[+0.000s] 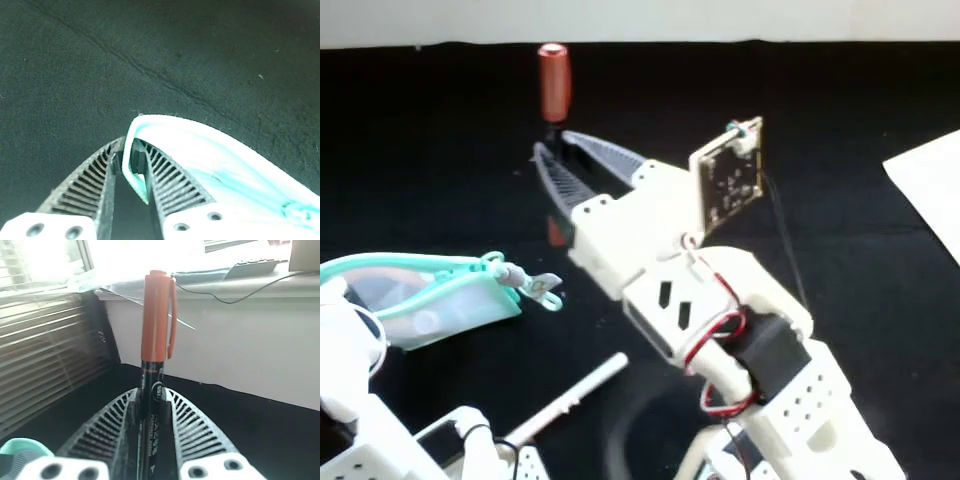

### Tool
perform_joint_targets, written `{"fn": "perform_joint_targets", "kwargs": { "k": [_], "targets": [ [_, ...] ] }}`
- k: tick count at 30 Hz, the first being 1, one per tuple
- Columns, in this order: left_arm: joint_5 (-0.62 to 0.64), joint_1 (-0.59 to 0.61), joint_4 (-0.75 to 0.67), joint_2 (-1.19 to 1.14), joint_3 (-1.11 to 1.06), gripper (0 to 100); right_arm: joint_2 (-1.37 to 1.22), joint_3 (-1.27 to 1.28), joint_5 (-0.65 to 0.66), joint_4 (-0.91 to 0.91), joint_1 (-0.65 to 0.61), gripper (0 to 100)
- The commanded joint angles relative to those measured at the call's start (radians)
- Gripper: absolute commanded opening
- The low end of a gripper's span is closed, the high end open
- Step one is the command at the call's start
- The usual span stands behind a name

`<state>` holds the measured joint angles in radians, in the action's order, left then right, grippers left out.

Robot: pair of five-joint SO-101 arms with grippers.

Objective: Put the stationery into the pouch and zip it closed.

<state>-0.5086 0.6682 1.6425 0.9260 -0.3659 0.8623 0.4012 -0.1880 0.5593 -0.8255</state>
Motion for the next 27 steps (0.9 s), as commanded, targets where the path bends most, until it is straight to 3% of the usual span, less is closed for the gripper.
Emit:
{"fn": "perform_joint_targets", "kwargs": {
  "k": [1, 12, 27],
  "targets": [
    [0.017, -0.022, 0.02, -0.013, -0.104, 1, -0.012, -0.065, -0.008, -0.09, -0.048, 0.6],
    [0.014, -0.022, 0.032, -0.013, -0.102, 1, -0.338, -0.321, -0.002, -0.148, -0.263, 0.6],
    [0.015, -0.021, 0.068, -0.013, -0.104, 1, -0.668, -0.424, 0.0, -0.297, -0.337, 0.6]
  ]
}}
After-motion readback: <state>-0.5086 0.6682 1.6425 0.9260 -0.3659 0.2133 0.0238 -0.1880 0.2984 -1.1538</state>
